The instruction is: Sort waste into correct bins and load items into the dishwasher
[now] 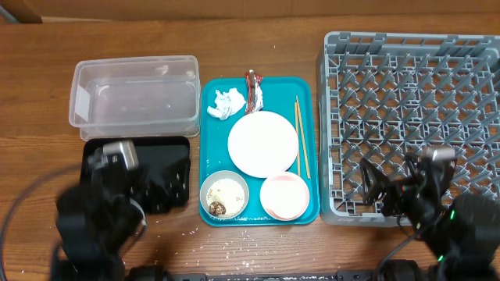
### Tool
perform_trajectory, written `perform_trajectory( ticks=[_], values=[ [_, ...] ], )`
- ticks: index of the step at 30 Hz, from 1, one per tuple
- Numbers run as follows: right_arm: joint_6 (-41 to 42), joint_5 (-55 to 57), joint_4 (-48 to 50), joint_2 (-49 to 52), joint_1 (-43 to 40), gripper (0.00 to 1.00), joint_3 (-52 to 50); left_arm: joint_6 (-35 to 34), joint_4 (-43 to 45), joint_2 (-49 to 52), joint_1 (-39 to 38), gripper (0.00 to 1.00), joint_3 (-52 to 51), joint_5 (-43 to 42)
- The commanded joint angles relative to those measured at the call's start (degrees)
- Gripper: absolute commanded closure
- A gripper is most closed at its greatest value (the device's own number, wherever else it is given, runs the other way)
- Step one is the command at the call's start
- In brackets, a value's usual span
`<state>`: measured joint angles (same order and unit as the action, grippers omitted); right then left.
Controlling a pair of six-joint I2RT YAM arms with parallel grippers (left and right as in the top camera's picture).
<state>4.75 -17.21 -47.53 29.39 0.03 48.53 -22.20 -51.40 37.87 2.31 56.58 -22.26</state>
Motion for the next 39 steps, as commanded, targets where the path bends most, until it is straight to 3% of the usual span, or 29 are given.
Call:
perform_trajectory(
  ticks=[1,7,9,12,16,18,23,26,30,32,34,39],
  values=[
    [-0.1,-10.3,-6.6,9.9,-0.1,0.0,10.6,6.9,-6.4,11.7,0.3,0.0,14.6,-5.0],
    [-0.1,-14.0,-15.5,19.2,-0.1,0.0,16.7,8.0,-9.0,21.8,-1.7,0.0,21.9,-19.5],
    [0.0,-14.0,-14.9,20.6,-0.1,0.0,16.7,12.2,-12.9,24.8,-9.0,0.0,21.9,-13.5],
    [6.7,-10.9,-12.2,21.2,-0.2,0.0,16.7,11.7,-17.2,28.9,-24.3,0.0,21.5,3.3],
    [18.7,0.3,-11.4,21.2,-0.2,0.0,16.7,3.4,-17.9,35.4,-41.1,0.05,19.8,18.5],
    [22.5,3.7,-12.4,21.2,-0.2,0.0,16.7,-1.3,-16.9,39.3,-46.7,0.09,18.1,21.7],
    [22.7,4.8,-14.5,21.2,-0.2,0.0,16.7,-2.7,-10.7,49.3,-50.7,0.18,13.8,20.8],
    [22.7,4.8,-15.1,21.2,-0.2,0.0,16.7,-2.7,-6.6,55.2,-50.7,0.33,13.6,18.1],
    [22.7,4.8,-16.0,21.2,-0.2,0.0,16.7,-2.0,-3.6,59.6,-51.1,0.45,13.6,15.2],
    [22.7,4.8,-16.1,21.2,-0.2,0.0,16.7,-2.3,-3.7,60.8,-51.1,0.82,13.6,15.1],
    [22.7,4.8,-16.2,21.2,-0.2,0.0,16.7,-3.0,-4.9,60.2,-50.1,0.96,14.8,15.2],
    [22.7,4.7,-16.3,21.2,-0.2,0.01,16.7,-3.3,-13.5,54.7,-43.4,0.96,22.2,14.8]
  ],
)
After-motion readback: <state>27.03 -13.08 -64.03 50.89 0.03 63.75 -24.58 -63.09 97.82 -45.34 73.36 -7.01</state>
